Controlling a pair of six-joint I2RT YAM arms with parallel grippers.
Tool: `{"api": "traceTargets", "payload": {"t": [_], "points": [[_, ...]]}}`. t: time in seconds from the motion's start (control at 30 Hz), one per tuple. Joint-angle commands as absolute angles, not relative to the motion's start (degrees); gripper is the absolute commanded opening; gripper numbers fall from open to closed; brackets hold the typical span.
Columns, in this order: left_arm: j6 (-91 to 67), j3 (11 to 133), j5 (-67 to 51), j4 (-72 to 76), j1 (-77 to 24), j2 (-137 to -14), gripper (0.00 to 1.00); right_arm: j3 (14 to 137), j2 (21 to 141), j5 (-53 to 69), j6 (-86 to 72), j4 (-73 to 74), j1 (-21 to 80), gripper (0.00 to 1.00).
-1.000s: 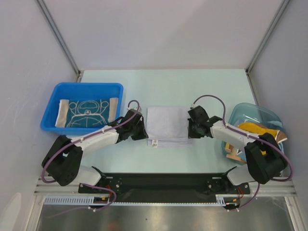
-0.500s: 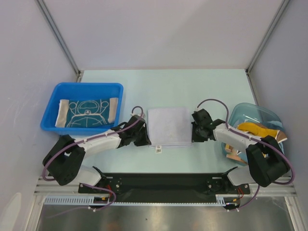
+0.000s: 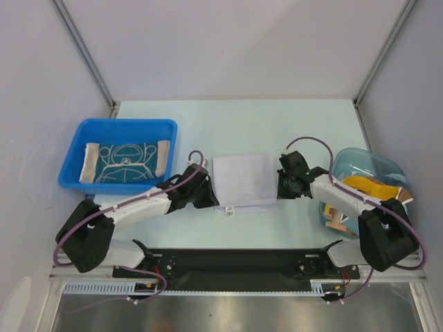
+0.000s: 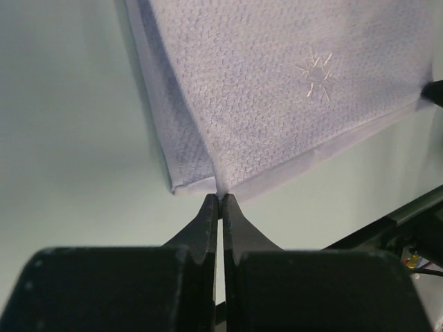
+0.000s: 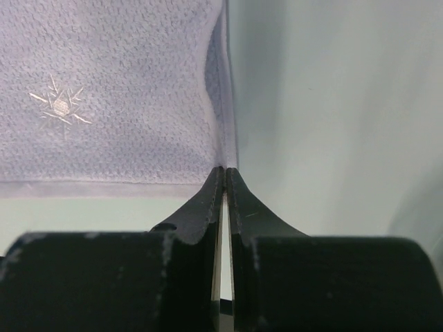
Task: Fold and stack the towels
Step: Fold the towel
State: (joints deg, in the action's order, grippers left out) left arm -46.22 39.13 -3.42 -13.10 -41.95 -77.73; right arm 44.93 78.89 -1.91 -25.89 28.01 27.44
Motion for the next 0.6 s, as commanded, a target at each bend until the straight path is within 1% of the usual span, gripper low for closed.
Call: {"api": "traceTargets", "payload": {"t": [0.0, 0.1, 0.3, 0.57], "points": [[-48.4, 37.7, -3.9, -11.8, -42.7, -75.1, 0.0, 44.6, 76.6, -3.1, -25.3, 30.3, 26.9, 0.0], [-50.6, 33.5, -4.8, -7.7, -43.6, -74.7, 0.01, 41.7, 76.3, -2.2, -25.9, 28.8, 26.8, 0.0], [-51.0, 31.3, -4.8, -5.1, -45.4, -78.2, 0.0, 38.8, 77.5, -1.3, -26.9, 26.0, 26.4, 0.0], [-49.3, 32.0, -1.2, -8.2, -45.4, -79.3, 0.0, 38.6, 76.8, -0.7, -27.2, 25.7, 26.3, 0.0]]}}
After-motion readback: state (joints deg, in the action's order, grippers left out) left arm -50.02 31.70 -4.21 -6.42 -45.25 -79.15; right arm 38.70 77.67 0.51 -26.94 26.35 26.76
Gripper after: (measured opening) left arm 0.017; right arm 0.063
